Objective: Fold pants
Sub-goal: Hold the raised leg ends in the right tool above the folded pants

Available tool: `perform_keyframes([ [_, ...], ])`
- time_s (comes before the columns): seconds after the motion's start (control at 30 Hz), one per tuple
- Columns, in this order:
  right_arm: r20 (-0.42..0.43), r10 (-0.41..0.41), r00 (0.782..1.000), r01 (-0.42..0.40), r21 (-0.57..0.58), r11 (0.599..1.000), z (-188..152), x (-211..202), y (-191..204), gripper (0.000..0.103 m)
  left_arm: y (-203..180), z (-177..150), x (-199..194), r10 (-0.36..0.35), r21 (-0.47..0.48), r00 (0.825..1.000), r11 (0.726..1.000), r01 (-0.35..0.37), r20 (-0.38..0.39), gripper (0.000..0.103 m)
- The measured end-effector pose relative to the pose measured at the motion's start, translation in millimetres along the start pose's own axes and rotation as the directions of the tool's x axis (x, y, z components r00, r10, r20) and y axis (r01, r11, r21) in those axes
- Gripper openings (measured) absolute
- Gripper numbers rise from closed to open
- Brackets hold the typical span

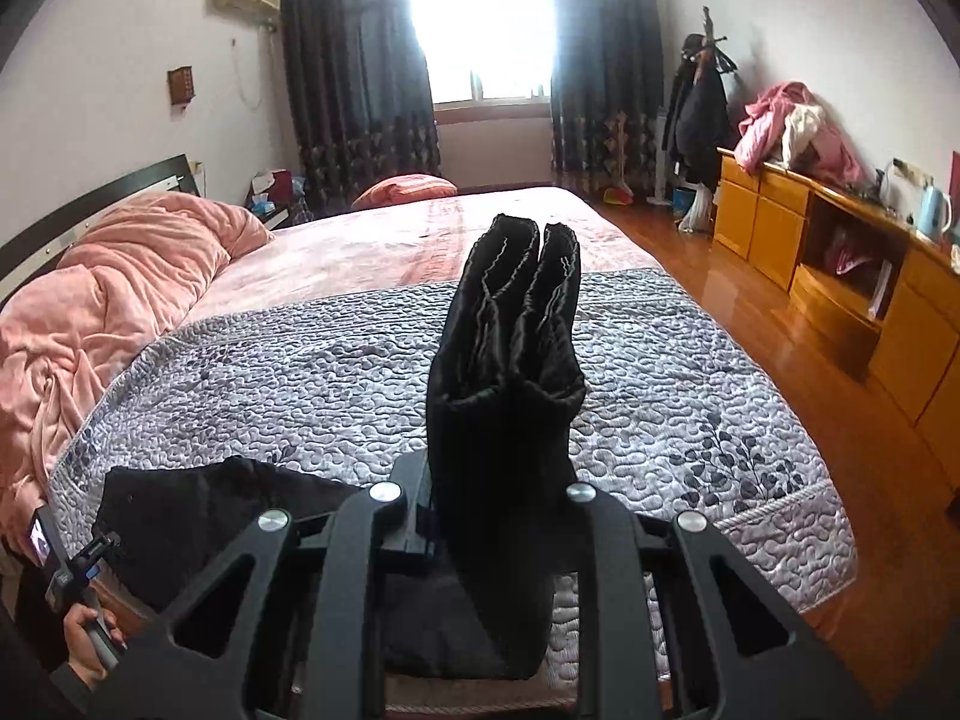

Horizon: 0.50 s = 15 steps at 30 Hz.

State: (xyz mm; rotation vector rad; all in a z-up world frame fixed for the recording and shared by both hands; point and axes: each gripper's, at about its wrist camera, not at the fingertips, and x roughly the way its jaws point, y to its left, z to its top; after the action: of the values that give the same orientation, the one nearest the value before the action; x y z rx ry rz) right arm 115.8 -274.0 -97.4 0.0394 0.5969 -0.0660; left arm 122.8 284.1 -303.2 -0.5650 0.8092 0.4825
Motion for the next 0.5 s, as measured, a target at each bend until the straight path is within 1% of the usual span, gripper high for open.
perform_keyframes([
  [0.17, 0.003, -0.003, 1.000, 0.003, -0.036, 0.999, 2.2, 2.6, 9.0, 0.019, -3.3, 0.4, 2.4, 0.008, 0.010, 1.000, 1.000, -0.008, -0.002, 0.099],
  [0.5, 0.003, -0.026, 1.000, 0.026, -0.103, 0.994, 0.0, 2.7, 27.0, 0.019, -2.7, 0.2, 2.3, 0.002, 0.005, 1.000, 1.000, -0.002, -0.001, 0.099],
])
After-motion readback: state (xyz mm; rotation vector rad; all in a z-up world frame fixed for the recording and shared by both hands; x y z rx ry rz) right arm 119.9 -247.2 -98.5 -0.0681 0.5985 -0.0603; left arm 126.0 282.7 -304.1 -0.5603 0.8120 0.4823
